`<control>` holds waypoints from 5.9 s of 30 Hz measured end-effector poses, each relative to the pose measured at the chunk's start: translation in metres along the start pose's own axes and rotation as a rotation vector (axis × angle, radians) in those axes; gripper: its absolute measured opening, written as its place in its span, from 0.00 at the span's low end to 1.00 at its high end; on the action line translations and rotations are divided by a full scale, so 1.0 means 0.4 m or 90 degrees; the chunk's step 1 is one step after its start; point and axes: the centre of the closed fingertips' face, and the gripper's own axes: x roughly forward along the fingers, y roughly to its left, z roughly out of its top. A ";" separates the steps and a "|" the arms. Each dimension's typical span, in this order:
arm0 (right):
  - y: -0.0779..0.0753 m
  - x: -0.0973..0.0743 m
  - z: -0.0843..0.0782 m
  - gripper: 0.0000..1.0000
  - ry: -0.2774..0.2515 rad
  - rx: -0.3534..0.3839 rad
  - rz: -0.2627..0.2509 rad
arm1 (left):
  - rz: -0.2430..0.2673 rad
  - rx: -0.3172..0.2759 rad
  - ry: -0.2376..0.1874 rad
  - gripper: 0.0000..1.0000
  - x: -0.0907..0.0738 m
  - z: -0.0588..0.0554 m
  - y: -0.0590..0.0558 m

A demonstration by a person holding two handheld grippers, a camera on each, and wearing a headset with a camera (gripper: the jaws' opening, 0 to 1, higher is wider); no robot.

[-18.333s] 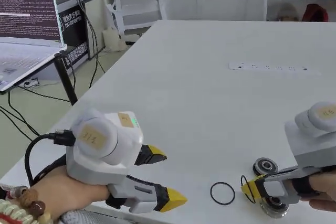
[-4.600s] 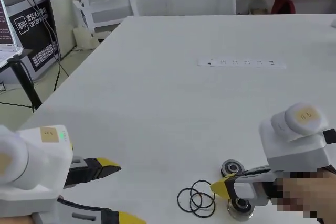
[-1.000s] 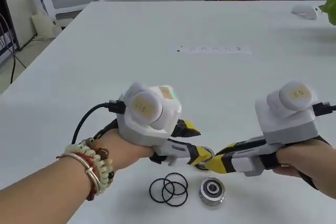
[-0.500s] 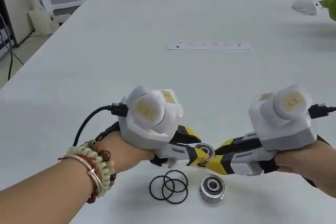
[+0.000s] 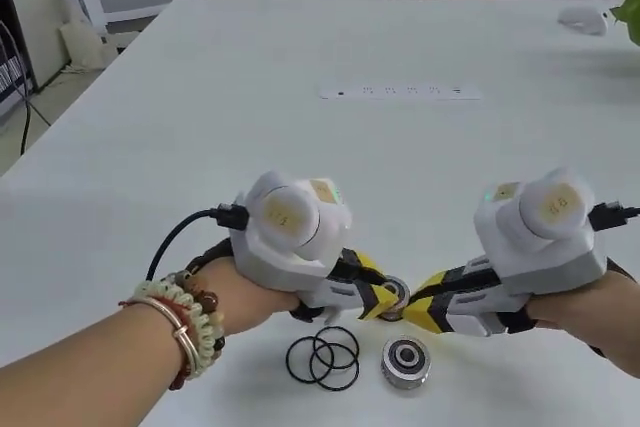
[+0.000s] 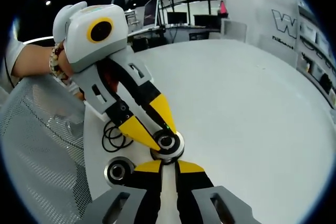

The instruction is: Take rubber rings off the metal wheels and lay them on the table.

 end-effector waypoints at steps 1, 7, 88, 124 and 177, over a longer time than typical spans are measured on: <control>0.000 0.000 0.000 0.03 0.000 -0.003 -0.001 | 0.001 -0.002 -0.001 0.15 0.000 0.000 0.000; -0.004 -0.001 0.002 0.00 -0.001 -0.012 -0.014 | 0.004 -0.004 -0.003 0.15 -0.001 0.000 -0.001; 0.040 -0.055 0.124 0.00 -0.189 0.515 0.167 | 0.029 0.003 -0.018 0.14 -0.001 -0.001 0.003; -0.017 -0.047 0.057 0.00 -0.124 0.510 0.069 | 0.022 0.035 -0.030 0.23 -0.048 0.081 -0.015; 0.110 0.007 0.081 0.00 -0.058 0.335 0.115 | 0.060 -0.011 -0.034 0.53 -0.253 0.017 0.002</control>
